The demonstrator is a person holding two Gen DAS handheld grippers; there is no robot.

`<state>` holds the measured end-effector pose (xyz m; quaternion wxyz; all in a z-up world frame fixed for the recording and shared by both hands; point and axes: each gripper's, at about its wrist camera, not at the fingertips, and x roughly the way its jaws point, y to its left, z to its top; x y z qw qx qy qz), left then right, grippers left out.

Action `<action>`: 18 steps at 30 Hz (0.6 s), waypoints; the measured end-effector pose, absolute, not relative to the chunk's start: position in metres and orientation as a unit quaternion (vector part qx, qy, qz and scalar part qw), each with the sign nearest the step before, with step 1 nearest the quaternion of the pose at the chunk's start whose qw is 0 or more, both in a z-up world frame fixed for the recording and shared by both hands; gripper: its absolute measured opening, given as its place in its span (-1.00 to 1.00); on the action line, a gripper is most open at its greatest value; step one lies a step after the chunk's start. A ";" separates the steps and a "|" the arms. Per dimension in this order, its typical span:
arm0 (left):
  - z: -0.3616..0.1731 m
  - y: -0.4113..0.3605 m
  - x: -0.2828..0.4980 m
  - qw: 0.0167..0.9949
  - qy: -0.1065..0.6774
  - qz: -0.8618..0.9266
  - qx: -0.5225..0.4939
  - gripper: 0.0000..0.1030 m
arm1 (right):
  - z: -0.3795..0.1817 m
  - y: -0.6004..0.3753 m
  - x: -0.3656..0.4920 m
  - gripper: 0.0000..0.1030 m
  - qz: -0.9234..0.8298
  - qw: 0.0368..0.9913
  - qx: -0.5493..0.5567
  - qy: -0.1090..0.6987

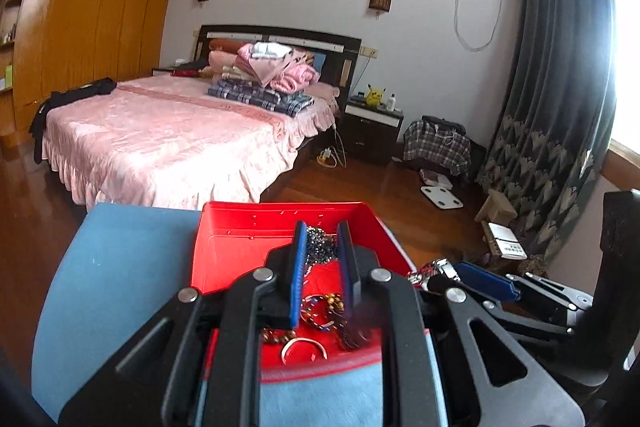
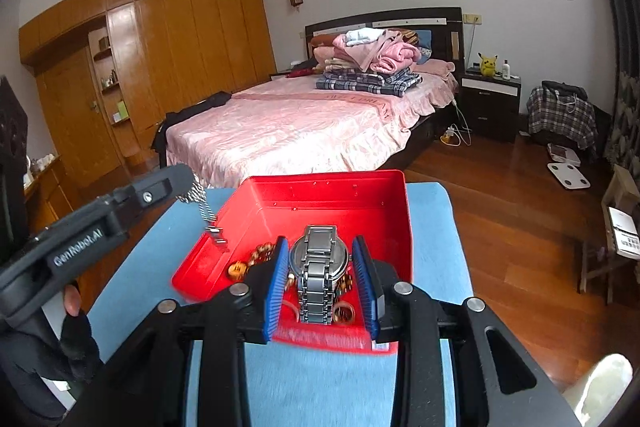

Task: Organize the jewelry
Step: 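Lower watch and chain necklace into the red tin and open both grippers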

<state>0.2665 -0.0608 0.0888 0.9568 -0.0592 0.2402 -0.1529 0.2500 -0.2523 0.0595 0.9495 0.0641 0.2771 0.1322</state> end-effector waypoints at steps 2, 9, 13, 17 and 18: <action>0.078 -0.056 0.283 0.954 0.253 -0.149 -0.063 -0.74 | 0.056 -0.252 0.261 -0.38 0.132 0.948 0.067 0.280; 0.045 -0.051 0.319 0.941 0.301 -0.148 -0.053 -0.69 | 0.033 -0.245 0.303 -0.22 0.129 0.939 0.071 0.311; 0.038 -0.036 0.320 0.943 0.298 -0.138 -0.061 0.07 | 0.032 -0.248 0.301 0.08 0.110 0.945 0.062 0.301; 0.039 -0.025 0.306 0.944 0.297 -0.130 -0.063 0.25 | 0.036 -0.256 0.290 0.36 0.097 0.949 0.063 0.292; 0.040 -0.024 0.301 0.945 0.295 -0.128 -0.061 0.32 | 0.037 -0.258 0.283 0.50 0.093 0.951 0.063 0.288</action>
